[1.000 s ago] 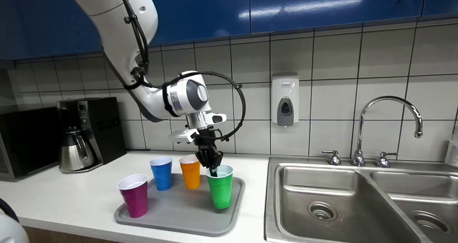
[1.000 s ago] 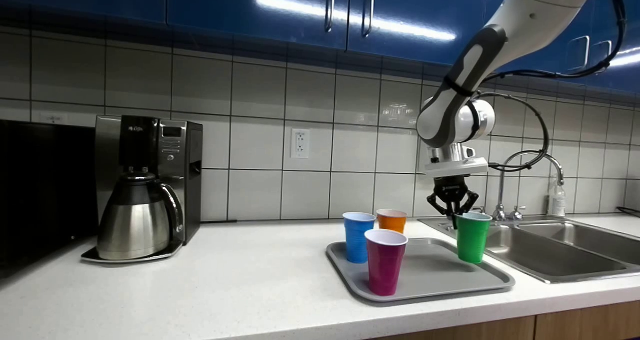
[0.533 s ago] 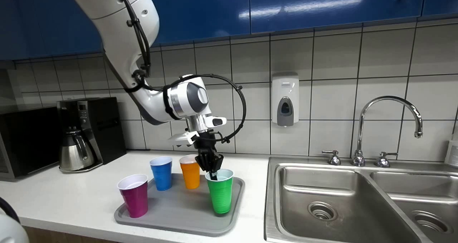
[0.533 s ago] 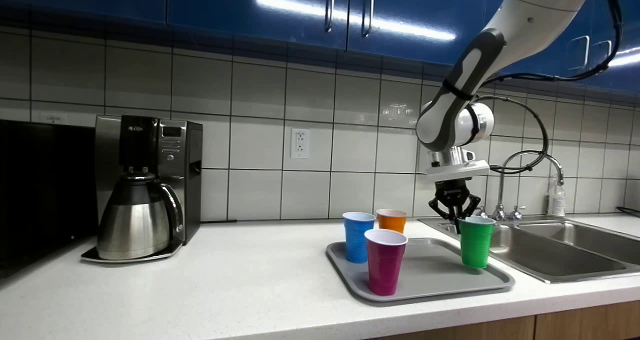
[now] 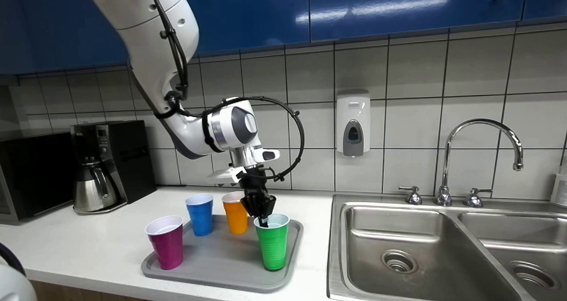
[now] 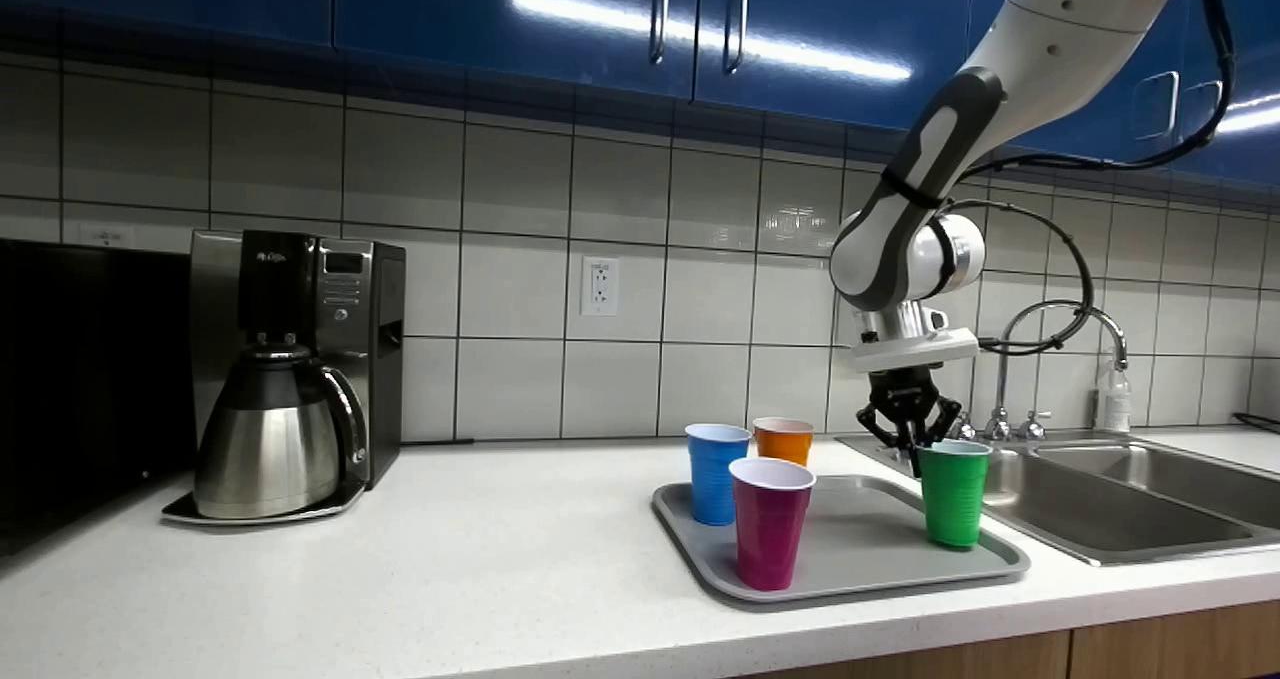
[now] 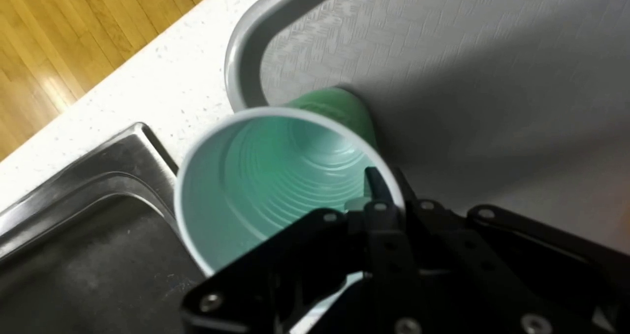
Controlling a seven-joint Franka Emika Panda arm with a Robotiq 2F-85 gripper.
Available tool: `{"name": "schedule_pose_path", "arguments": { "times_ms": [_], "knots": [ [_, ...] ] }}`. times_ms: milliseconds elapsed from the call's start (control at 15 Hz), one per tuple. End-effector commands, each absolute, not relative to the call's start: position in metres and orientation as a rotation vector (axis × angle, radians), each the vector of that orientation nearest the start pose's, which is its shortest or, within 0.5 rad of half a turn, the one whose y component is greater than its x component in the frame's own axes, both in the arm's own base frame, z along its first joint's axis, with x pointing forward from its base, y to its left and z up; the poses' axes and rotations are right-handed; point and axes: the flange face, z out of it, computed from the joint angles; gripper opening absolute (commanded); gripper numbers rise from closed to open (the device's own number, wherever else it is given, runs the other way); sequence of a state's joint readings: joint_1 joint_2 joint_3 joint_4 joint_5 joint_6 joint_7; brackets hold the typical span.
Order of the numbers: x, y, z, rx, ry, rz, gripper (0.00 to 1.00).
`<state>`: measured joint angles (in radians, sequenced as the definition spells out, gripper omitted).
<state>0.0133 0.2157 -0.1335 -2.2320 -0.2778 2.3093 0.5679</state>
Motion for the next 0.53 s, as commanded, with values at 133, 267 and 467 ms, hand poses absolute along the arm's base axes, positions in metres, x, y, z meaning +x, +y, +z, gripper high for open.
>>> {"name": "schedule_pose_path", "arguments": {
  "times_ms": [133,267,467],
  "knots": [
    [0.5305,-0.0655,0.2683,-3.304,0.786,0.167,0.5],
    [0.5307,-0.0634,0.2713,-3.299,0.778,0.159,0.65],
    [0.5311,-0.0605,0.2775,-3.299,0.767,0.139,0.87]
  ]
}}
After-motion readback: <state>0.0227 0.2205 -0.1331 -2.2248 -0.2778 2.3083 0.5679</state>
